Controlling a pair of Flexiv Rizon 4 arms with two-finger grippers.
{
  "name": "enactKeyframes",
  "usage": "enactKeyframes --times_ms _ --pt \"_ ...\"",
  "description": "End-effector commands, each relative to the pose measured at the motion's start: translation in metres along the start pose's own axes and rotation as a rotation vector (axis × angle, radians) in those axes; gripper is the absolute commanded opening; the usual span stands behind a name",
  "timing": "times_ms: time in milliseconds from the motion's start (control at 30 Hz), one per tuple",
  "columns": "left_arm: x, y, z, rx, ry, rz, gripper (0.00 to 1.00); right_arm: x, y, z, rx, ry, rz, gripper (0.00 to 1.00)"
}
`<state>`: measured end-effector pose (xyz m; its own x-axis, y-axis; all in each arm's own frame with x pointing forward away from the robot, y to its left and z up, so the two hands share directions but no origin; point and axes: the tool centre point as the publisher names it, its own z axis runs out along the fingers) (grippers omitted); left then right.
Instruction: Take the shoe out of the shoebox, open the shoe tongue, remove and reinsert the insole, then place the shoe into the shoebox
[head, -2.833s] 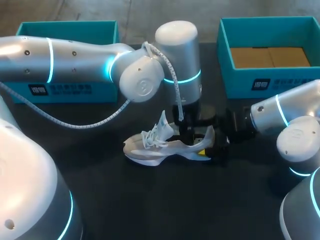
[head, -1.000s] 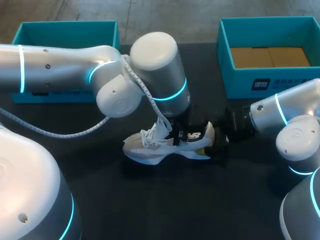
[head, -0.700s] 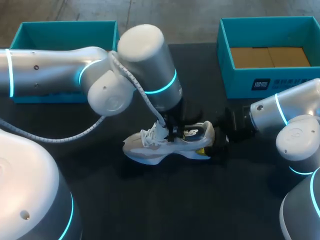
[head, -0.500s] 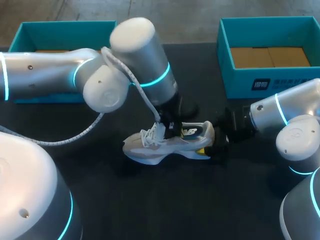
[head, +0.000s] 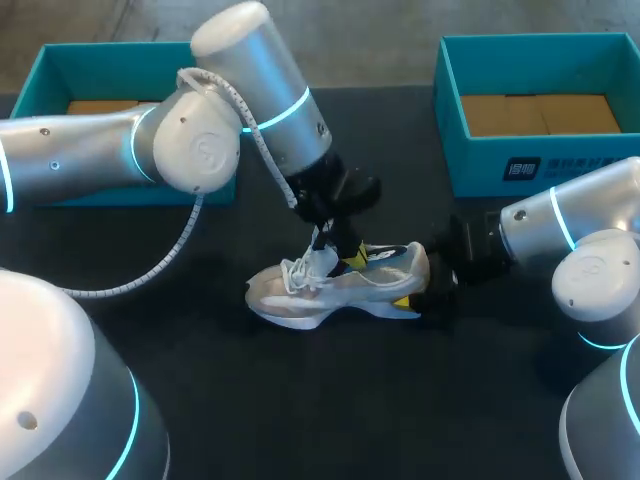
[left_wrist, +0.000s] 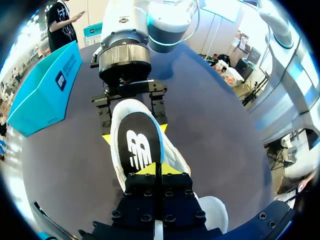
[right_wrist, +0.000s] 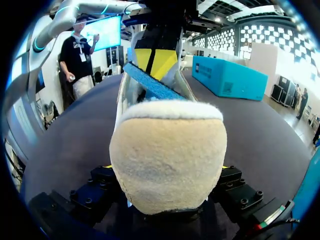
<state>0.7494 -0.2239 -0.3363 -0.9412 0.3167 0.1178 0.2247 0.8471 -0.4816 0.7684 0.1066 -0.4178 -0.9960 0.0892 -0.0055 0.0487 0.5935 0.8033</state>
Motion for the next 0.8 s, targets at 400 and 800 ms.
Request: enactKeyframes --times_ms 400,800 --pt "0.000 -0.024 -0.019 0.075 0.019 0.070 0.00 -0.002 -0.001 0.002 0.003 -0.001 0.001 0.00" --pt "0.001 -0.025 -0.014 0.072 0.053 0.073 0.49 -0.002 -0.001 0.002 0.003 -0.001 0.001 0.00"
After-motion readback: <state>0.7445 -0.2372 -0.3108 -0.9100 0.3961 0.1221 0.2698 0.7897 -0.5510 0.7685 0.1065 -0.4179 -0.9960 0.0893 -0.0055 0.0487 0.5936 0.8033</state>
